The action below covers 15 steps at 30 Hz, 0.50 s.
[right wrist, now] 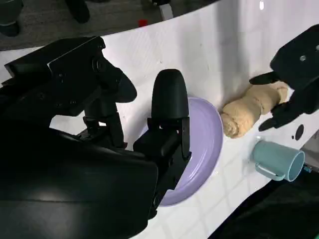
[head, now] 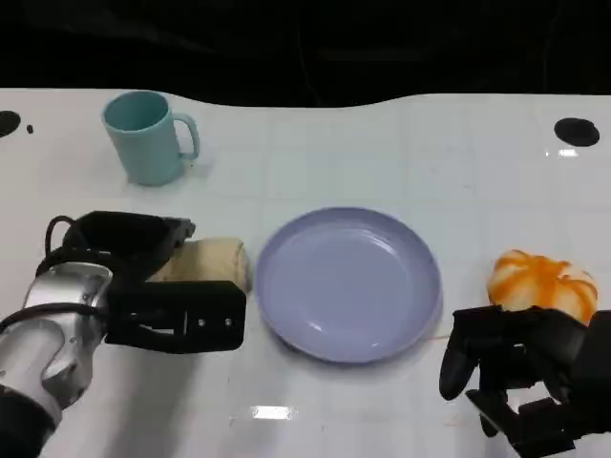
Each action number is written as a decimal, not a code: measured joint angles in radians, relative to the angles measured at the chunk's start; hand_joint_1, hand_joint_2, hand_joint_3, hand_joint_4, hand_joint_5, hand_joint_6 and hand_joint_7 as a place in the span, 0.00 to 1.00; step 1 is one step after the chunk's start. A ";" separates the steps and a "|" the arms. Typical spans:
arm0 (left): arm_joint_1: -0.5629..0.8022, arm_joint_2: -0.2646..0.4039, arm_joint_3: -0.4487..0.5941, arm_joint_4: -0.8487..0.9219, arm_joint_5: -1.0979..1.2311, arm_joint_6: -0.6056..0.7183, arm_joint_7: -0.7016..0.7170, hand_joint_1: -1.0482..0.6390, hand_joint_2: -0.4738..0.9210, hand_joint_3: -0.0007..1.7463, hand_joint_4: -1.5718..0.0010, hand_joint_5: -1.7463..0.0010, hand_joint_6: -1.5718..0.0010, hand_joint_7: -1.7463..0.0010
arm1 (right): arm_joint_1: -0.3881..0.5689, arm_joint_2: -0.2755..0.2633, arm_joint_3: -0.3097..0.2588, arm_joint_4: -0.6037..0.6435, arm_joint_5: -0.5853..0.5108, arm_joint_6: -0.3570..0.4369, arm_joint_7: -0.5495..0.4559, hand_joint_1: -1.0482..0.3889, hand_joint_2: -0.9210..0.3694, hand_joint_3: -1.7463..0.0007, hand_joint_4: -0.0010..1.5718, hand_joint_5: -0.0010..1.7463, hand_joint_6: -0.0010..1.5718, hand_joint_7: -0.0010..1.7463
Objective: Grasp the towel on the left side of the plate with the left hand and place it into the plate.
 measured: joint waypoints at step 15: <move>-0.123 -0.068 -0.032 0.433 -0.084 -0.211 0.264 0.49 1.00 0.10 0.51 0.01 0.45 0.42 | 0.002 0.000 0.000 -0.020 0.000 0.016 -0.002 0.76 0.26 0.38 0.44 0.95 0.44 0.81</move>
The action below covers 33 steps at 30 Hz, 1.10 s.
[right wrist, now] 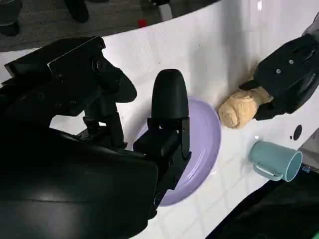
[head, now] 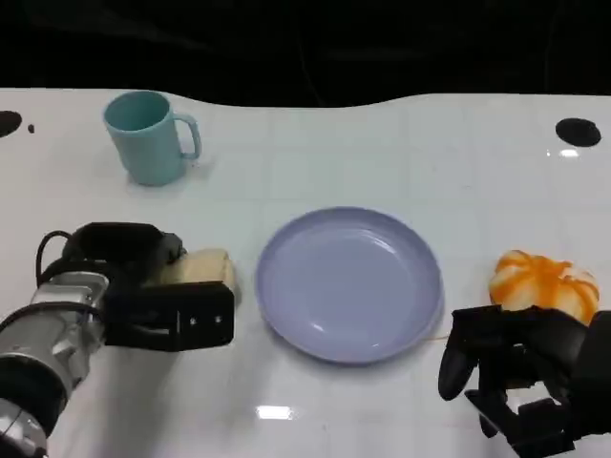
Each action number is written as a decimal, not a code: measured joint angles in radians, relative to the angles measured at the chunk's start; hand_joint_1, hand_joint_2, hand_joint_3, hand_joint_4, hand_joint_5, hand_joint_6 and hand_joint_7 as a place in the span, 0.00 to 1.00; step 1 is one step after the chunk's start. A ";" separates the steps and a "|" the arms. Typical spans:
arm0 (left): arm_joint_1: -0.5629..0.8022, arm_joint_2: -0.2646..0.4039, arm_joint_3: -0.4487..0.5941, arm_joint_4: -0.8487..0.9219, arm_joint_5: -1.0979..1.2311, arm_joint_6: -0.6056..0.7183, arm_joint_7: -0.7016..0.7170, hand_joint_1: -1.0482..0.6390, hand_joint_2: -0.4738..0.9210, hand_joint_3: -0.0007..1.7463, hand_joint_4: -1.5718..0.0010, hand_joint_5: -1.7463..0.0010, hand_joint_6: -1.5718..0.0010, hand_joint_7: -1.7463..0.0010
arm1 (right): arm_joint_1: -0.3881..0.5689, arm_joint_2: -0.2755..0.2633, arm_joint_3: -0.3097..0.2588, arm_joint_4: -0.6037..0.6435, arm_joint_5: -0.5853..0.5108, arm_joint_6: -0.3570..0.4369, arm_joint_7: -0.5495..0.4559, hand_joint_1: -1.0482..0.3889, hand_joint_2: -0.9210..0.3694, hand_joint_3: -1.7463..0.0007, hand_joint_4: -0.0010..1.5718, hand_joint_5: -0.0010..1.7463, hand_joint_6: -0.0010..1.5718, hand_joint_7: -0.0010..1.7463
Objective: Grasp the towel on the left side of the plate with the left hand and place it into the plate.
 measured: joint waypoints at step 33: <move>0.139 -0.044 0.093 -0.496 -0.088 -0.026 0.122 0.48 0.90 0.27 0.47 0.00 0.61 0.03 | 0.000 -0.002 0.001 0.001 0.001 0.001 0.000 0.76 0.26 0.38 0.44 0.96 0.44 0.82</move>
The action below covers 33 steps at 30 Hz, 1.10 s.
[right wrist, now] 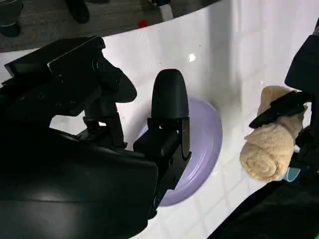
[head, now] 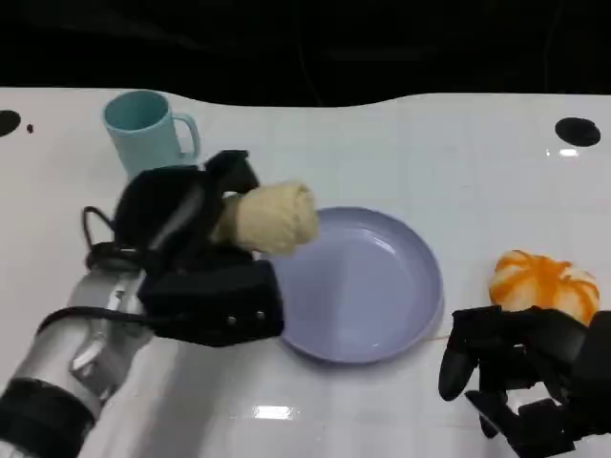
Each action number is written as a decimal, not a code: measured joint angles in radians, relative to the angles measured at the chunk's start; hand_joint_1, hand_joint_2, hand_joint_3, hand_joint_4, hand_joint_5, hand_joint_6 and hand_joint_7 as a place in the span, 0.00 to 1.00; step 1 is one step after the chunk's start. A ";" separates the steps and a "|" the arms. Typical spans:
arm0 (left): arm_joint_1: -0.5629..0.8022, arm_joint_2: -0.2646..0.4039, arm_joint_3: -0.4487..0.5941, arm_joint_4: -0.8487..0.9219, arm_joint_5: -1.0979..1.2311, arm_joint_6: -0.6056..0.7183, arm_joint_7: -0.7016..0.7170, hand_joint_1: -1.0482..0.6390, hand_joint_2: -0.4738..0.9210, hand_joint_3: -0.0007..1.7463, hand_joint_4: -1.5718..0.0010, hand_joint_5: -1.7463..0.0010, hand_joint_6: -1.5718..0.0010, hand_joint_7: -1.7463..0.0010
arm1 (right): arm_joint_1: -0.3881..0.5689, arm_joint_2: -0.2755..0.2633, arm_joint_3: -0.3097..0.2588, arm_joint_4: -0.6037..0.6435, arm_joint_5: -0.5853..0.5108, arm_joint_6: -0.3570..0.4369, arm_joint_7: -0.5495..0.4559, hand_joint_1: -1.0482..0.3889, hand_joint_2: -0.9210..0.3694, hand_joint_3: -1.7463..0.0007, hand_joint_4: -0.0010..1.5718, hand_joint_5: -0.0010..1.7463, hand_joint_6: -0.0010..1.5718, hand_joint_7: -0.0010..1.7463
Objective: Grasp the towel on the left side of the plate with the left hand and place it into the plate.
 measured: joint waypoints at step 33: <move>-0.118 -0.172 -0.134 0.049 0.013 0.104 -0.360 0.23 1.00 0.03 0.83 0.82 0.83 1.00 | -0.001 0.001 0.023 -0.012 0.000 0.011 -0.002 0.75 0.26 0.39 0.45 0.96 0.44 0.80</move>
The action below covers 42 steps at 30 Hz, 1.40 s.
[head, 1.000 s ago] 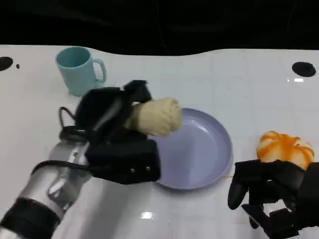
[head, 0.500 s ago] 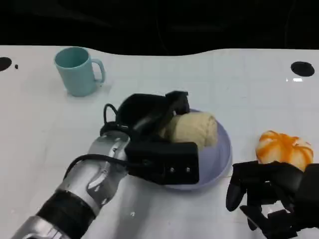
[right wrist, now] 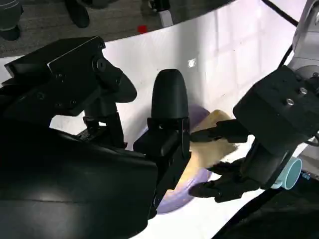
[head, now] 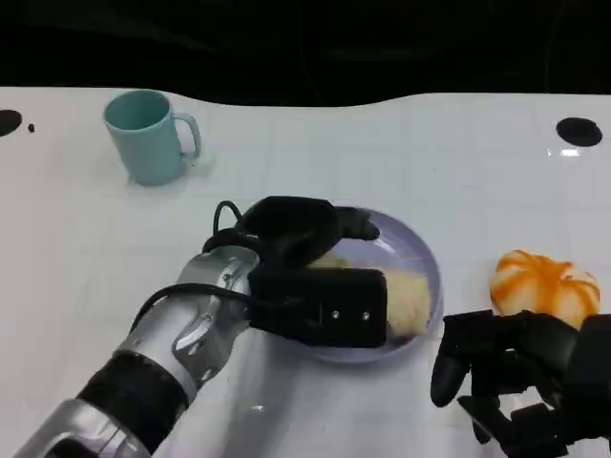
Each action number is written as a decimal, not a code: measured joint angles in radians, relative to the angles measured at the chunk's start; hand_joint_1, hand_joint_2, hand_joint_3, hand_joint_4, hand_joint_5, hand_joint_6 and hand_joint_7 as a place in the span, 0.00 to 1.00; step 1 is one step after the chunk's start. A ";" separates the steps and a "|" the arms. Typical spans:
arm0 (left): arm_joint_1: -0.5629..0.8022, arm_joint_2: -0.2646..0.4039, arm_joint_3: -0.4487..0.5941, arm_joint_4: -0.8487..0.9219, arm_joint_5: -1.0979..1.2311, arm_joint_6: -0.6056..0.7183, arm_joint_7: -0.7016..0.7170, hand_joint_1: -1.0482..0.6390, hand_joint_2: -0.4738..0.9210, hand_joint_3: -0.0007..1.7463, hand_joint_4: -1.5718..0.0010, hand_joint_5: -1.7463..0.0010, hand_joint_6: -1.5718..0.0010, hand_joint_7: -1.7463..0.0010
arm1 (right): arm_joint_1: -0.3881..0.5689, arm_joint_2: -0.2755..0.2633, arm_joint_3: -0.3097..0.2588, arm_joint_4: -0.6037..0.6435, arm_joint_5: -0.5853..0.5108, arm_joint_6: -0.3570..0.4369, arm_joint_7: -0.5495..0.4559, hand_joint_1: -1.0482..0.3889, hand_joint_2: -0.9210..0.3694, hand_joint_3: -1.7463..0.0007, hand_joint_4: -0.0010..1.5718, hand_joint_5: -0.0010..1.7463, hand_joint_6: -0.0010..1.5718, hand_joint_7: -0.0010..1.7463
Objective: Grasp the towel on the left side of the plate with the left hand and place it into the plate.
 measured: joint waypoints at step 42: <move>0.637 0.064 0.528 -0.965 -0.824 0.398 -0.243 0.56 0.69 0.75 0.49 0.09 0.49 0.26 | -0.005 -0.003 -0.011 0.003 -0.001 0.000 0.000 0.76 0.26 0.38 0.44 0.96 0.44 0.81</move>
